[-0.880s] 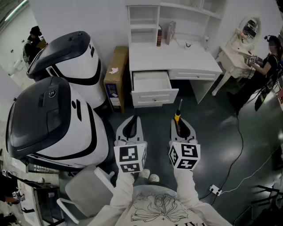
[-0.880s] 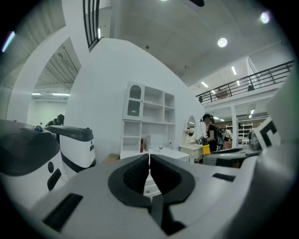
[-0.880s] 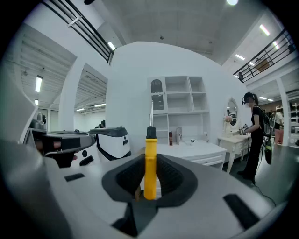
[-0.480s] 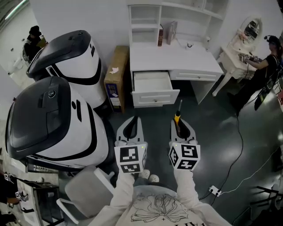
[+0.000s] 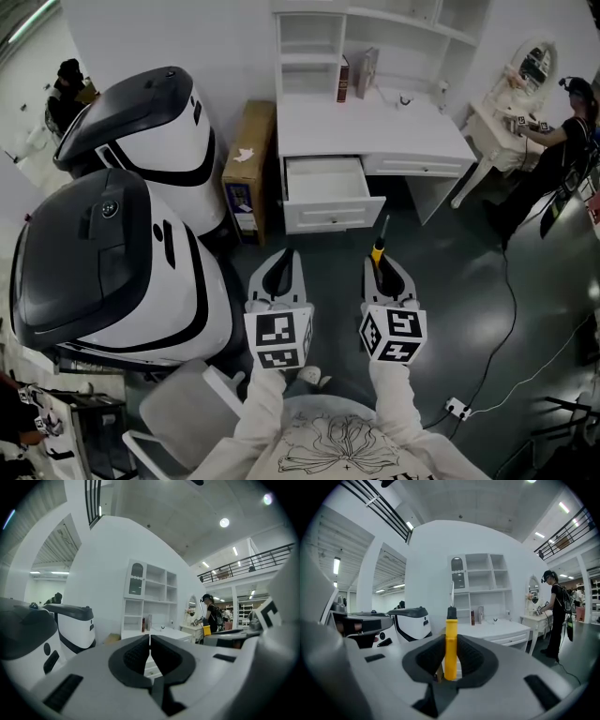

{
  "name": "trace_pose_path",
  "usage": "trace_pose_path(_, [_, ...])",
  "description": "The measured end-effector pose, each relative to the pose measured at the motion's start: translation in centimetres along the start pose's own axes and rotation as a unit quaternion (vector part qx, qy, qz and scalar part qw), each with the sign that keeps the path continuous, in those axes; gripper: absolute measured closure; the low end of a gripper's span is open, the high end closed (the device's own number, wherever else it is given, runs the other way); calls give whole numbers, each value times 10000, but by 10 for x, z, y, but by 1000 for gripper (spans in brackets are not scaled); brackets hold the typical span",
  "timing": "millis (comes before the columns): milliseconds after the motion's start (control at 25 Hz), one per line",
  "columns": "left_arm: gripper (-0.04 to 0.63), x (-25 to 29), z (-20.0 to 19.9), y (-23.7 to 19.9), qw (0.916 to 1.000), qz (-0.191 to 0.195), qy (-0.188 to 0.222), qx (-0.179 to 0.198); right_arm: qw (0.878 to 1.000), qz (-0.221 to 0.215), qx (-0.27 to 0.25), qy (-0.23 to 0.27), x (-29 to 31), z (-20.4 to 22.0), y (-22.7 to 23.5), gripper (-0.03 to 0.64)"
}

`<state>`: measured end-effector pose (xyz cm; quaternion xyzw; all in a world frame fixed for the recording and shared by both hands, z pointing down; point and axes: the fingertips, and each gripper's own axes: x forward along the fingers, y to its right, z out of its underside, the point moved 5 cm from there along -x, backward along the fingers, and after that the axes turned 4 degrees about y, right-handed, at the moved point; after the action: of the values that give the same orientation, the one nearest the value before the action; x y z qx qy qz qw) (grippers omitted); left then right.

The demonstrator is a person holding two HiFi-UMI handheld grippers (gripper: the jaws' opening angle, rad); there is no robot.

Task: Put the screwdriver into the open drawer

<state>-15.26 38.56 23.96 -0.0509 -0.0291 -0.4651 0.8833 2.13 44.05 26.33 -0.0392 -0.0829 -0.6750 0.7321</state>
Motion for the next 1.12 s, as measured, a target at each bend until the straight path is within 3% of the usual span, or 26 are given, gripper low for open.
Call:
trace_pose_path(560, [586,26,19,-27,9996,-72,-246,-107,9993,-169,39,-331,42,20,-15,546])
trace_pose_path(1120, [586,132,8,-42,9989,-415,-185,-92,9984,-507,11,-260,156,-4,26,546])
